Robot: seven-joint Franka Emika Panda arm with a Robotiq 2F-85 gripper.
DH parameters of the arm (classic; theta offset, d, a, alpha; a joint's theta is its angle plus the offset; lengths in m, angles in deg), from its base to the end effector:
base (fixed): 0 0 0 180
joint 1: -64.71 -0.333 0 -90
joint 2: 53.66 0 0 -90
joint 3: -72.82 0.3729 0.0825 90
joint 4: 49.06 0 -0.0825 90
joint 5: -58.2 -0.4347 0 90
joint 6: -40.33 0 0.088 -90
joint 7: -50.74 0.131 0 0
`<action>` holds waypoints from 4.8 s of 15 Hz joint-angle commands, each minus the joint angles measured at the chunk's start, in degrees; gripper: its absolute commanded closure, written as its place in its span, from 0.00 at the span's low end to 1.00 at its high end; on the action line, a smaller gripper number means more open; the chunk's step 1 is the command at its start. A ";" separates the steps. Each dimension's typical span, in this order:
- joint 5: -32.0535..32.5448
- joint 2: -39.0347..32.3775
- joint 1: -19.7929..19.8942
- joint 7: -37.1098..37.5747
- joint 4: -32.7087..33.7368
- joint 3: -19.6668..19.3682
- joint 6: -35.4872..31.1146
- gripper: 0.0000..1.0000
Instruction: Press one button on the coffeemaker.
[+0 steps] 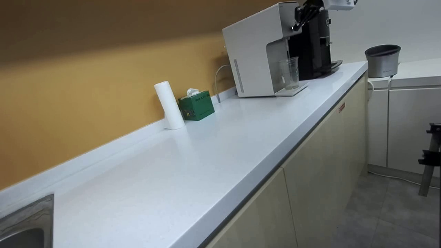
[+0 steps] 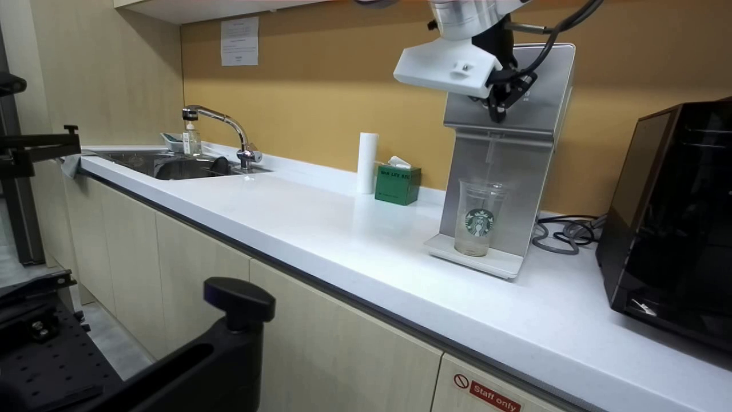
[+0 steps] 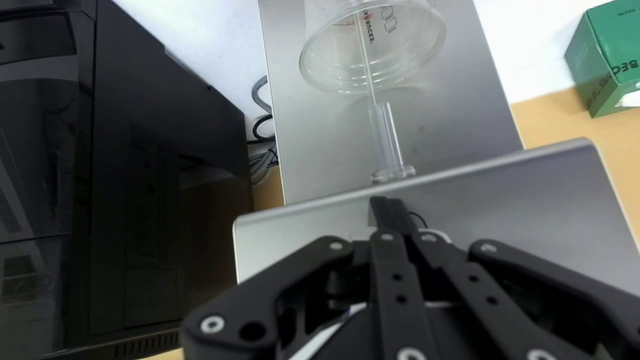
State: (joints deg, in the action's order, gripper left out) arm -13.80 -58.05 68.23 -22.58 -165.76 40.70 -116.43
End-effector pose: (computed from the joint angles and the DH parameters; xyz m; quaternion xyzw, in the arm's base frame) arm 0.5254 -0.4024 0.4811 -0.8756 0.1610 -0.4554 0.0044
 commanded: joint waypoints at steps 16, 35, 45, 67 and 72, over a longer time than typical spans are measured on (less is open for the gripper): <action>-0.02 -0.87 -0.48 -0.97 1.80 0.59 0.49 1.00; 5.01 1.11 -1.10 0.68 -0.18 0.57 -2.18 1.00; 14.19 3.59 -1.69 7.07 -2.89 -0.13 -7.07 1.00; 55.05 19.37 9.70 42.75 -12.31 7.81 9.62 0.12; 54.21 18.03 8.46 42.51 -11.88 8.05 9.23 0.66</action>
State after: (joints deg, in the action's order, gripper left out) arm 40.20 -39.27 77.38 17.42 -178.63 48.50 -107.30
